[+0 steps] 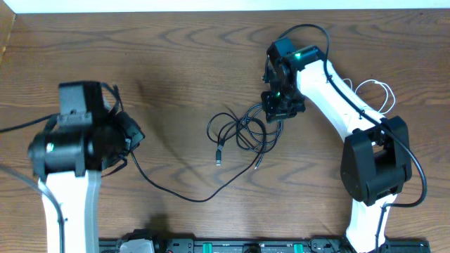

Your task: Untangle cables

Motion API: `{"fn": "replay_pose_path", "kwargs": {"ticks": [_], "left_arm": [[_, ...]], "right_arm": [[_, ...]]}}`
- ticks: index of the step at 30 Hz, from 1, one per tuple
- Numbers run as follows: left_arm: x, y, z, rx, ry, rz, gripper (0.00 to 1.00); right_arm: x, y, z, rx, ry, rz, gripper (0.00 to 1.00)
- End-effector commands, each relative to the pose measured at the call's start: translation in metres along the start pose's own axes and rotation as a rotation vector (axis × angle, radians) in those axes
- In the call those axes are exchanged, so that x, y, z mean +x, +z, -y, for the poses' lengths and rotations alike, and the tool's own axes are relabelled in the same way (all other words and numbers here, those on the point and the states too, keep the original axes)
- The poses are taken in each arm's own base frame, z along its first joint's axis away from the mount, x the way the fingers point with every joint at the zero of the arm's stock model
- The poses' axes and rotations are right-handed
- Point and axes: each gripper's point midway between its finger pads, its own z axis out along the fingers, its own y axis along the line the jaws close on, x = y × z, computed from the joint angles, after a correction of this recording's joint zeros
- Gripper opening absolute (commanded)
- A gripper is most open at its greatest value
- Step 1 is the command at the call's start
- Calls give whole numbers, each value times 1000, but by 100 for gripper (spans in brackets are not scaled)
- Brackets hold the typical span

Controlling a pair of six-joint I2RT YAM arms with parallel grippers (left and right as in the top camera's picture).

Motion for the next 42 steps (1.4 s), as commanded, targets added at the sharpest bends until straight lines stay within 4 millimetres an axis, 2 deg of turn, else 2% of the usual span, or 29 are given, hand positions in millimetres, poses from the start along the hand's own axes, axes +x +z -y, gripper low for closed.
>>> {"fn": "replay_pose_path", "kwargs": {"ticks": [1, 4, 6, 10, 11, 12, 14, 15, 16, 17, 19, 20, 22, 25, 27, 30, 33, 37, 42], "left_arm": [[7, 16, 6, 5, 75, -100, 7], [13, 28, 16, 29, 119, -173, 7], [17, 37, 21, 25, 139, -213, 7], [27, 52, 26, 1, 175, -277, 8], [30, 55, 28, -2, 193, -290, 8], [33, 58, 30, -5, 216, -304, 8], [38, 62, 35, -10, 251, -327, 8], [40, 64, 37, -11, 264, -334, 7], [42, 66, 39, -12, 274, -340, 13], [43, 68, 40, -13, 283, -345, 23], [43, 70, 42, -14, 288, -350, 57], [43, 72, 42, -15, 288, -351, 66], [41, 73, 44, -11, 290, -346, 75], [40, 74, 56, 61, 356, -340, 79], [44, 72, 73, 178, 434, -352, 80], [51, 63, 103, 382, 541, -366, 81], [49, 59, 119, 474, 563, -347, 81], [47, 61, 124, 491, 566, -339, 81], [58, 60, 132, 525, 592, -373, 81]], "right_arm": [[11, 17, -7, -23, 7, -30, 24], [11, 34, -9, -26, -4, -12, 30], [8, 46, -11, -34, -21, 14, 40], [8, 63, -13, -42, -43, 43, 40], [9, 66, -13, -43, -44, 44, 36], [9, 68, -15, -43, -49, 46, 27], [9, 68, -16, -45, -53, 49, 1], [8, 67, -16, -46, -54, 52, 1], [7, 63, -18, -54, -53, 54, 1], [6, 58, -20, -68, -55, 50, 1], [6, 42, -33, -144, -114, 44, 1], [5, 32, -40, -183, -153, 50, 1], [6, 12, -57, -264, -241, 64, 1], [13, -19, -85, -394, -405, 84, 1], [21, -38, -100, -466, -511, 96, 1], [31, -53, -110, -535, -575, 103, 1], [43, -60, -121, -617, -627, 92, 1], [52, -64, -127, -668, -670, 82, 1], [56, -63, -132, -669, -682, 70, 1]]}}
